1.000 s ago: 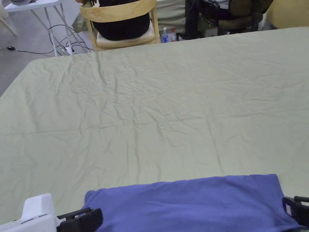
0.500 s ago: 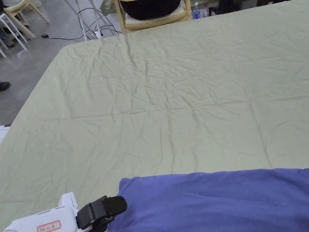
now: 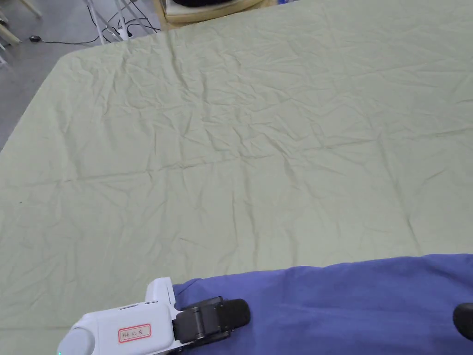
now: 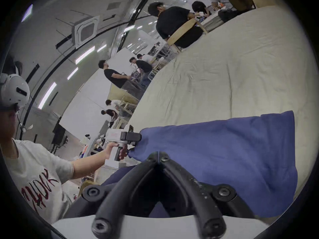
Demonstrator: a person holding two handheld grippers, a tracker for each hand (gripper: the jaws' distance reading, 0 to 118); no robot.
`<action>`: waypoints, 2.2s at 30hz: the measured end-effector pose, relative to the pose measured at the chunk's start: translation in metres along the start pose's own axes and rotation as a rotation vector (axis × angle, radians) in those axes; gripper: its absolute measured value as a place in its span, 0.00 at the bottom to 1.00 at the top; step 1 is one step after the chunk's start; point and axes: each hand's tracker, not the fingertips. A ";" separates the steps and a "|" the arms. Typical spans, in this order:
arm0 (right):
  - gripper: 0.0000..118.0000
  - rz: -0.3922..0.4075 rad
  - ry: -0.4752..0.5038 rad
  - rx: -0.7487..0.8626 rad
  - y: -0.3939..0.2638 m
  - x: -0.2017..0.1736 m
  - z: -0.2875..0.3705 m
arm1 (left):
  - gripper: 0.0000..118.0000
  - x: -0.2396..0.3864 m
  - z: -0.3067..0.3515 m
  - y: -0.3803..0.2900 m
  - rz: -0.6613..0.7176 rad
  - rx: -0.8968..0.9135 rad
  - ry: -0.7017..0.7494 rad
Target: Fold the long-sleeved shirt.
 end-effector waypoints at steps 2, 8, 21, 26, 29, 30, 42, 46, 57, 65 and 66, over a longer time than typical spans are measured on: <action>0.02 0.000 -0.023 0.007 0.002 -0.003 -0.006 | 0.18 0.002 0.004 0.003 -0.007 0.017 0.076; 0.02 0.010 -0.055 0.039 0.009 -0.015 -0.014 | 0.18 0.000 0.046 0.000 0.173 0.095 0.020; 0.02 0.094 -0.089 0.095 0.021 -0.081 -0.033 | 0.18 -0.026 0.201 0.021 0.273 0.317 0.304; 0.02 0.068 -0.356 0.060 0.000 -0.087 -0.031 | 0.19 0.044 0.211 -0.010 0.129 0.367 0.672; 0.02 -0.025 -0.351 0.078 -0.018 -0.077 -0.028 | 0.19 0.086 0.192 -0.016 0.131 0.340 0.539; 0.02 -0.040 -0.392 0.076 -0.019 -0.074 -0.028 | 0.19 0.101 0.179 -0.014 0.113 0.315 0.516; 0.02 0.075 -0.534 0.057 -0.015 -0.078 -0.026 | 0.71 0.164 -0.061 0.027 -0.014 0.036 0.665; 0.02 0.078 -0.530 0.051 -0.015 -0.075 -0.027 | 0.96 0.191 -0.084 0.023 0.018 0.086 0.583; 0.02 0.012 -0.463 0.098 -0.010 -0.071 -0.019 | 0.49 0.179 0.012 0.009 -0.013 0.247 0.523; 0.02 0.007 -0.461 0.112 -0.009 -0.070 -0.020 | 0.02 0.141 -0.079 -0.023 -0.081 0.034 0.698; 0.02 0.002 -0.462 0.114 -0.009 -0.069 -0.020 | 0.02 0.150 -0.094 -0.029 -0.096 0.037 0.714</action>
